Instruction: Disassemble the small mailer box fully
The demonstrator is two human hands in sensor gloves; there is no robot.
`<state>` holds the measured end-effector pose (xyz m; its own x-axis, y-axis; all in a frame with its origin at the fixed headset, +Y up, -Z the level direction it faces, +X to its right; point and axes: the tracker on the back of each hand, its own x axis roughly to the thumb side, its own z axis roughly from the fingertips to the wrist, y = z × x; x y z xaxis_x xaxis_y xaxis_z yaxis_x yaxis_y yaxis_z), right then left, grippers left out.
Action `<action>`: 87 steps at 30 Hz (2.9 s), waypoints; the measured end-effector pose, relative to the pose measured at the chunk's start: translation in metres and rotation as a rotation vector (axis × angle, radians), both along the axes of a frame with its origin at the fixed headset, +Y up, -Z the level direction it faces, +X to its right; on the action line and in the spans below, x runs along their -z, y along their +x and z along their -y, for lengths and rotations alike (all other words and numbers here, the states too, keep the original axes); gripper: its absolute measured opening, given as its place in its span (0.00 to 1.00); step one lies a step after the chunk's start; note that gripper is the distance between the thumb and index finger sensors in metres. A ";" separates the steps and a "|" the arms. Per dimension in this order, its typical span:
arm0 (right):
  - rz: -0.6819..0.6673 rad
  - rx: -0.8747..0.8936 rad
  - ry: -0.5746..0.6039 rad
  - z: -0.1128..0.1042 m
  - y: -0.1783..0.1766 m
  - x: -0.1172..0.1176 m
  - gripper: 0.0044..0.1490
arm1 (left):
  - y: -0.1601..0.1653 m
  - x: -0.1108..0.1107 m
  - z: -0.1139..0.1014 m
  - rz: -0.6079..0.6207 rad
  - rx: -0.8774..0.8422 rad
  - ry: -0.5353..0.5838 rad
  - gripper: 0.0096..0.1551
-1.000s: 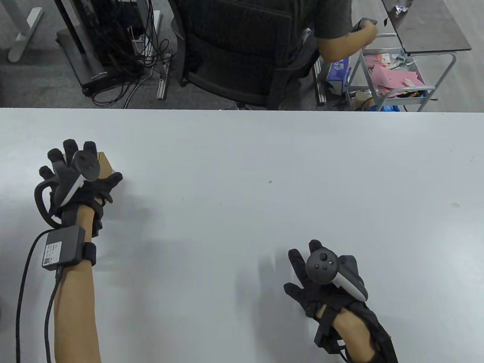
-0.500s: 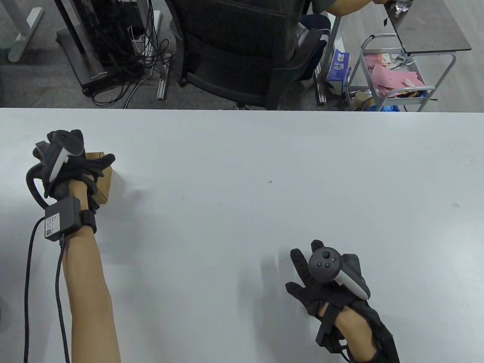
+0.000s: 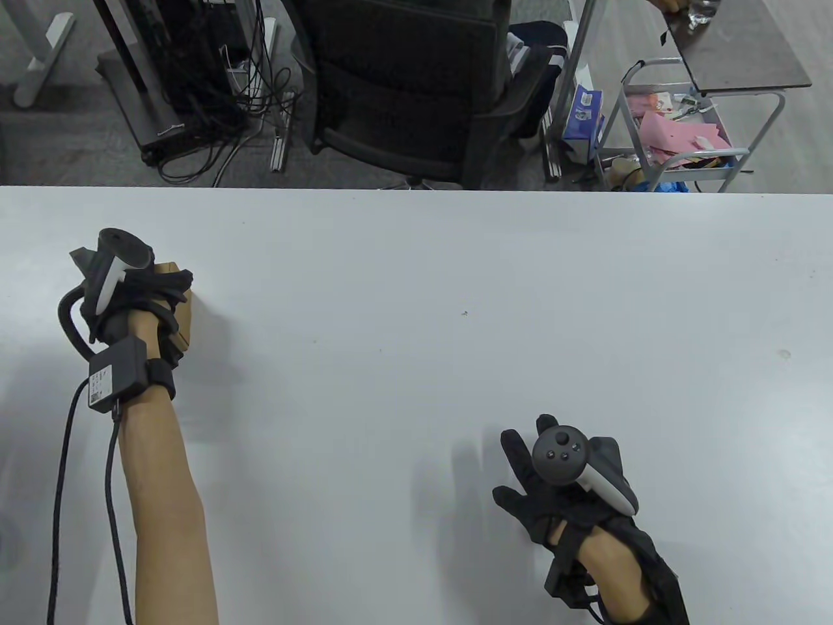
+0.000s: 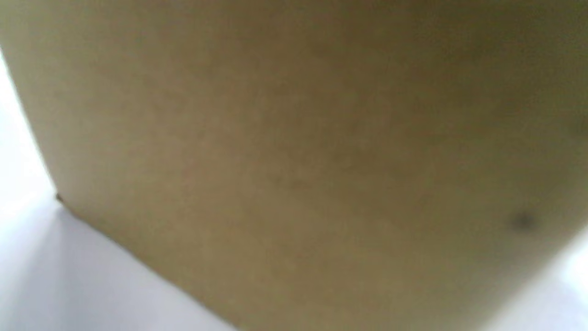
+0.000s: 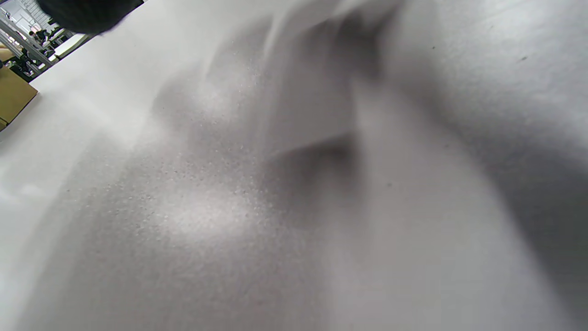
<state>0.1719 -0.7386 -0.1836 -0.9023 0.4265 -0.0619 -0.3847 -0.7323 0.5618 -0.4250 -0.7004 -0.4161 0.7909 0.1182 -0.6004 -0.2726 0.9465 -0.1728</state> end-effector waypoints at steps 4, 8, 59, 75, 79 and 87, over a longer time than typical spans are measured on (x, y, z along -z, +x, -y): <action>0.009 0.002 -0.003 0.001 0.001 0.001 0.49 | 0.011 -0.008 -0.012 0.023 0.000 0.025 0.52; 0.015 0.005 -0.020 0.003 0.000 0.001 0.49 | 0.027 -0.020 -0.024 0.054 0.014 0.035 0.52; 0.029 0.057 -0.023 -0.003 0.008 0.002 0.49 | 0.364 -0.200 -0.040 0.355 -0.102 -0.025 0.53; 0.034 0.041 -0.047 0.002 0.011 0.003 0.49 | 0.368 -0.204 -0.007 0.361 -0.066 -0.120 0.53; 0.038 0.038 -0.043 0.002 0.011 0.004 0.49 | 0.376 -0.204 -0.005 0.390 -0.011 -0.121 0.53; 0.043 0.032 -0.041 0.001 0.012 0.003 0.49 | 0.382 -0.204 -0.005 0.418 0.021 -0.136 0.55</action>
